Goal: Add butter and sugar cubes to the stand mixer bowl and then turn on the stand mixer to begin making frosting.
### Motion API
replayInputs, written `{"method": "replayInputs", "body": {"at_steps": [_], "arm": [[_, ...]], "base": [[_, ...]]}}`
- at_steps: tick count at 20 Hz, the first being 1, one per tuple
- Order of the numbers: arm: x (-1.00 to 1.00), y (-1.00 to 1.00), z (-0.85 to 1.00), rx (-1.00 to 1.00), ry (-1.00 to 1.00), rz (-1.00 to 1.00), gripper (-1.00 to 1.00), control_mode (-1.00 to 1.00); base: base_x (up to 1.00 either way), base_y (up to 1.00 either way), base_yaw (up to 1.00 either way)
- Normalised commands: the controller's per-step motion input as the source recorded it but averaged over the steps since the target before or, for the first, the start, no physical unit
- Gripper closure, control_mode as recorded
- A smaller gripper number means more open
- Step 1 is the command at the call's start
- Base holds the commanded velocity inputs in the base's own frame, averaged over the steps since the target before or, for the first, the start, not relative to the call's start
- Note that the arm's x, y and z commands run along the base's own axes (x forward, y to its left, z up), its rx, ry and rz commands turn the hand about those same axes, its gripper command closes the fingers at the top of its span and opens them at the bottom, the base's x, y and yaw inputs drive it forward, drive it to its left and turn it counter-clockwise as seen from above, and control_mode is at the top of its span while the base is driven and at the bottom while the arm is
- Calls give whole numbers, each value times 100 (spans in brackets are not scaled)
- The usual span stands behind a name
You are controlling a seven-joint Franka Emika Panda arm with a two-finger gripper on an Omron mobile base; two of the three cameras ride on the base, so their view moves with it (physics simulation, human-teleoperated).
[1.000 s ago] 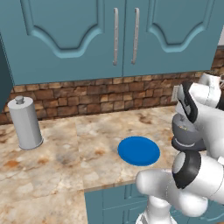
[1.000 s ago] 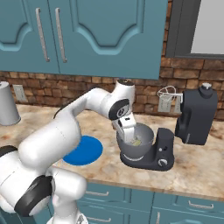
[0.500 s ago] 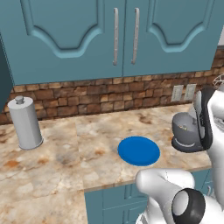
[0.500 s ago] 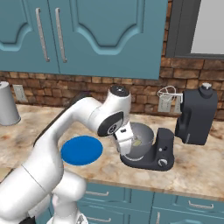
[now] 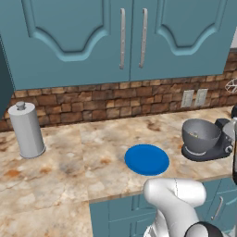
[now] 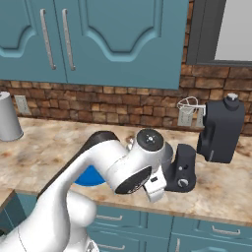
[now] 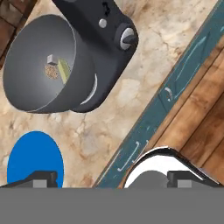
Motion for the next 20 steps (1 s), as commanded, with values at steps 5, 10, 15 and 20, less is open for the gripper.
{"method": "replayInputs", "body": {"at_steps": [5, 10, 15, 20], "arm": [[-40, -85, 0, 2, -17, 4, -100, -100], [-15, -70, 0, 3, -19, 1, -100, -100], [4, -47, -3, 6, -18, 2, -100, -100], [17, -30, -13, 8, -20, 5, -100, -100]], "base": [[0, 0, 0], [0, 0, 0], [0, 0, 0], [0, 0, 0]]}}
